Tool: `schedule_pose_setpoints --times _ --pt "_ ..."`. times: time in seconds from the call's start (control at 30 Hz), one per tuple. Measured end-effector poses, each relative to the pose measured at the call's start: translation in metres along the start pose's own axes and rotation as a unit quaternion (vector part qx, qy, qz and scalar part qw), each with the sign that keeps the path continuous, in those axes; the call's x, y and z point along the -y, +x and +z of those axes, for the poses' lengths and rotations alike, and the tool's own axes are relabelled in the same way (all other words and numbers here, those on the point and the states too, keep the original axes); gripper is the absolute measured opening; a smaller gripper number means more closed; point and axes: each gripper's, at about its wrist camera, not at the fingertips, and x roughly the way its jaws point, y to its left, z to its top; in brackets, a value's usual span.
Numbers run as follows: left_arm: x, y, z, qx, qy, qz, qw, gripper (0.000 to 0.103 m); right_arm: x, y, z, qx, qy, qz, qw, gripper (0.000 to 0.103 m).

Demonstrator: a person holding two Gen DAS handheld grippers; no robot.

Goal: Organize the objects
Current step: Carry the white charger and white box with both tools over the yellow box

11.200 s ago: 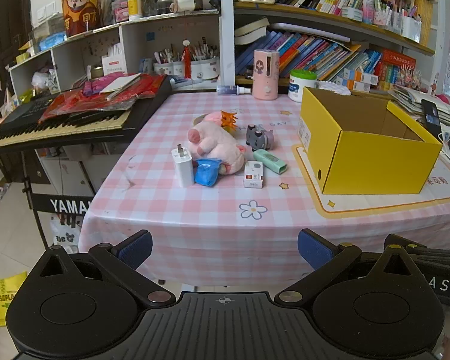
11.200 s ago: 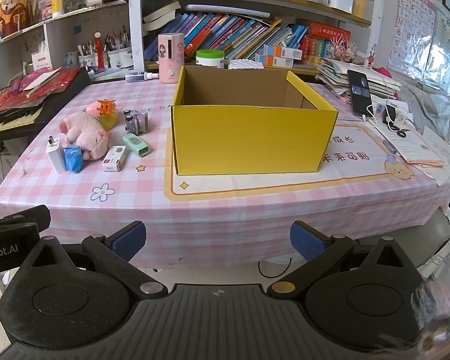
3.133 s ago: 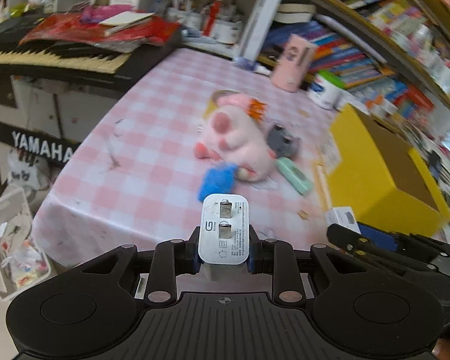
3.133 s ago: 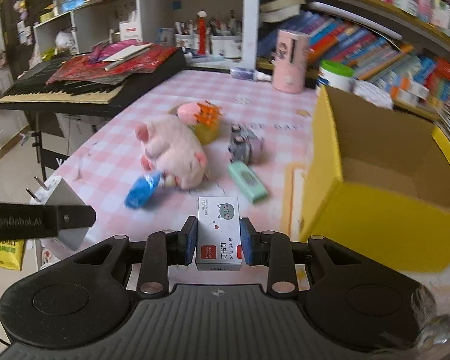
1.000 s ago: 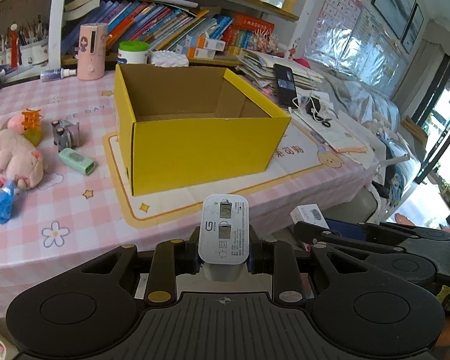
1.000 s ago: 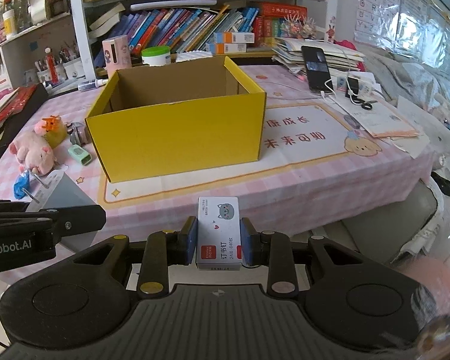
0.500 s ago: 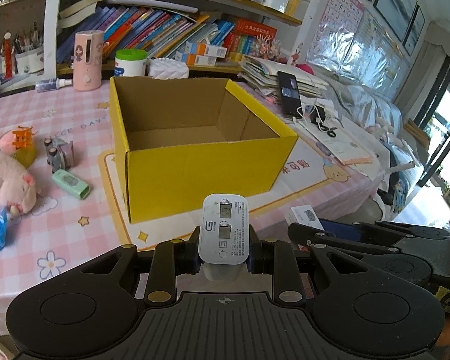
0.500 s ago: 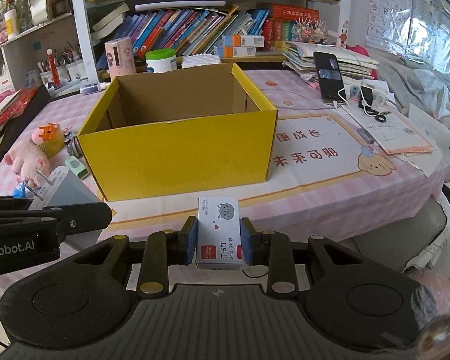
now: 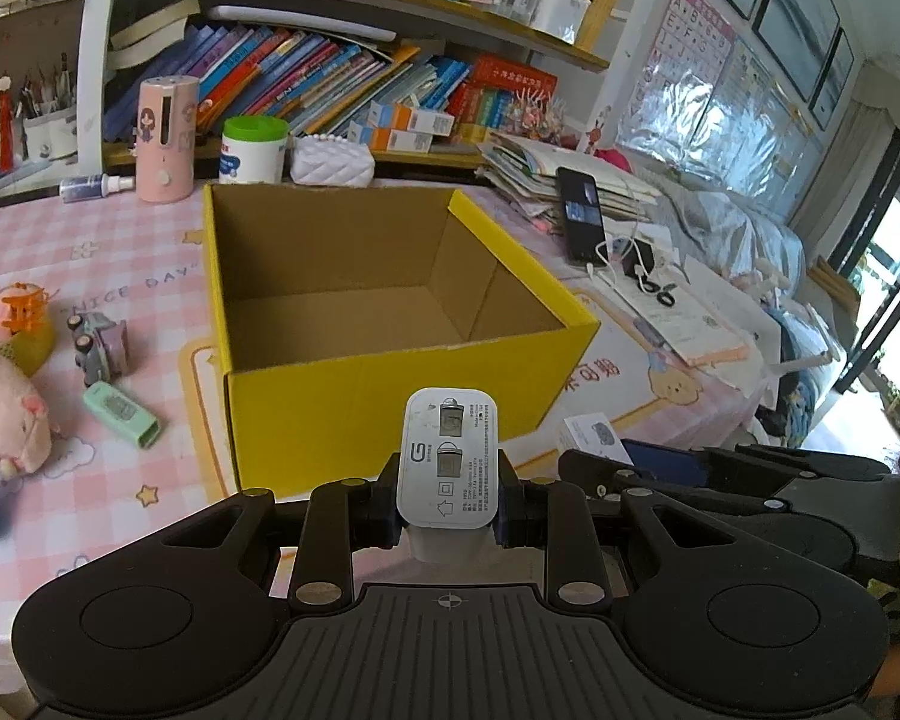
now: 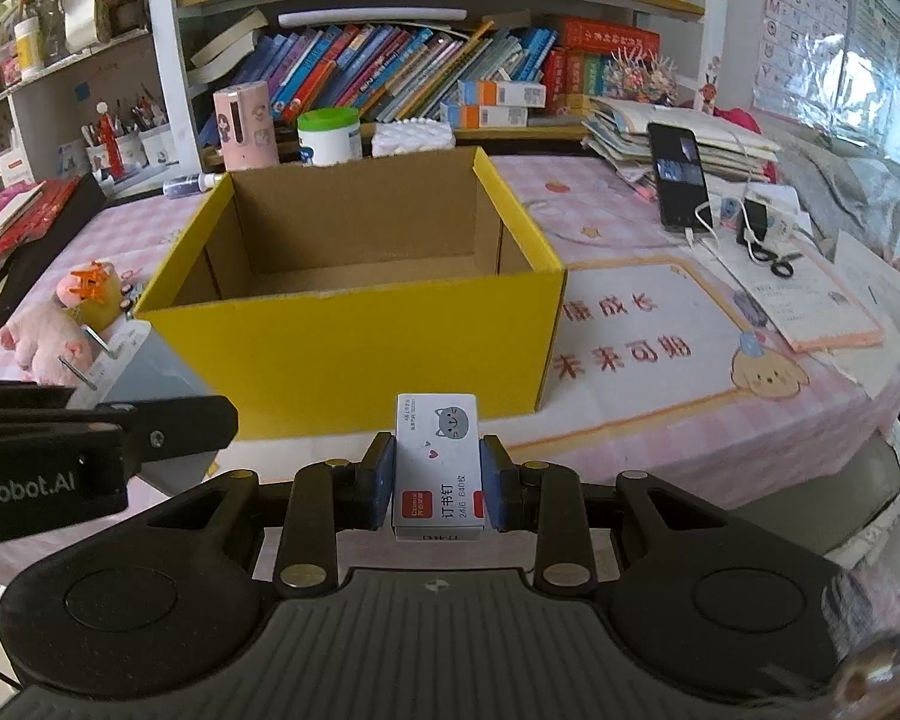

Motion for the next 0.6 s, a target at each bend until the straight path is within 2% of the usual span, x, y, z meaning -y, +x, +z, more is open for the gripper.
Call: schedule_pose_setpoints --times 0.27,0.6 --pt "0.005 0.004 0.02 0.025 -0.003 0.009 0.9996 0.025 0.007 0.003 0.03 0.022 -0.01 0.022 0.999 0.028" --pt "-0.001 0.013 0.05 0.057 -0.021 0.038 0.9974 0.025 0.013 0.015 0.071 0.059 -0.038 0.047 0.996 0.028"
